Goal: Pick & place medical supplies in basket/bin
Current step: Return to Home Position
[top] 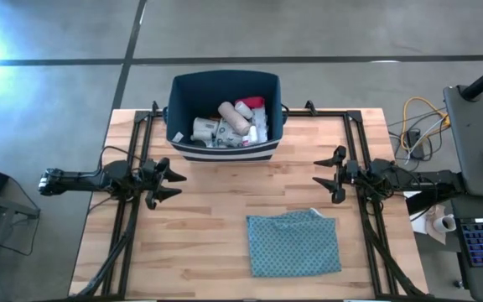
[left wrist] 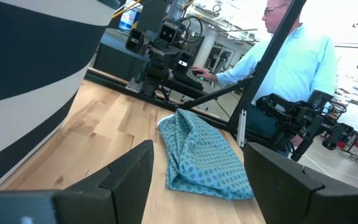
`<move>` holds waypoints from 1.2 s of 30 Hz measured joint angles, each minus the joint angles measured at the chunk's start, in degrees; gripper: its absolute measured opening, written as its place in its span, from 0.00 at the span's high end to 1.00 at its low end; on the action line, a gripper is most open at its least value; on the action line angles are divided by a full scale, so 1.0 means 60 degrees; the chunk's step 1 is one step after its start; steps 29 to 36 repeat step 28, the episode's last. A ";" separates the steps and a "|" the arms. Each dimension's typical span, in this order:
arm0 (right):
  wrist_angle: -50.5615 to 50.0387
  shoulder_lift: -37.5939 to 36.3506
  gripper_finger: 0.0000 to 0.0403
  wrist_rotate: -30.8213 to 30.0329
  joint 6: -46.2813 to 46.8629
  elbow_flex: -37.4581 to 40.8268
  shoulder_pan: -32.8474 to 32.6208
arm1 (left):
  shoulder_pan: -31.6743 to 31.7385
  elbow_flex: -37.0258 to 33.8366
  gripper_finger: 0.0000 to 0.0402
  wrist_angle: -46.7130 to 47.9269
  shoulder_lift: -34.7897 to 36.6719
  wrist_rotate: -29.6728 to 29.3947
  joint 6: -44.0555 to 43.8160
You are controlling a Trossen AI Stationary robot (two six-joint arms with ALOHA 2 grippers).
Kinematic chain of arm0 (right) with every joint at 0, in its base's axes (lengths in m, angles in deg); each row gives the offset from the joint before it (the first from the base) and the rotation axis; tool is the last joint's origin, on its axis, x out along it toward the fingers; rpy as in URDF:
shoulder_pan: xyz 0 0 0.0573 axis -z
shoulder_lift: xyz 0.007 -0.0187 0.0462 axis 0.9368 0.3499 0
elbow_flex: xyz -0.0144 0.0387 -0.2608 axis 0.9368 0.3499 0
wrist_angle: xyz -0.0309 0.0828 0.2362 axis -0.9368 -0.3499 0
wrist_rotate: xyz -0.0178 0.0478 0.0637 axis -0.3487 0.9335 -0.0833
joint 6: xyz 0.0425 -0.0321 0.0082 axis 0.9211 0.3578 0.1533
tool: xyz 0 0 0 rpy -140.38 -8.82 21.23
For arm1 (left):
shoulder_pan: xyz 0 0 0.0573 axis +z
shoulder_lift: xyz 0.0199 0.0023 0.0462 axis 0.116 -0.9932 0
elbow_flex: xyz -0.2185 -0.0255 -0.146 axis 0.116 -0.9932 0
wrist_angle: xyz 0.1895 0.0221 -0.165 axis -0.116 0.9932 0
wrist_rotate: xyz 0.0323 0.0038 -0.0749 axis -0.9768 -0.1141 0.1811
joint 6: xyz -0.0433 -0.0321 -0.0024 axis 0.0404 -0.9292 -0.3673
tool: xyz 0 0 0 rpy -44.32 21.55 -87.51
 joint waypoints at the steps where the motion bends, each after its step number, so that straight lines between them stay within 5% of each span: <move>1: 0.0000 0.0000 0.38 -0.0003 0.0003 0.0000 0.0000 | 0.0000 0.0000 0.43 0.0000 0.0000 0.0000 0.0000; 36: -0.0004 0.0000 0.36 -0.0003 0.0003 0.0000 0.0001 | -0.0002 0.0004 0.43 0.0000 0.0000 0.0000 0.0000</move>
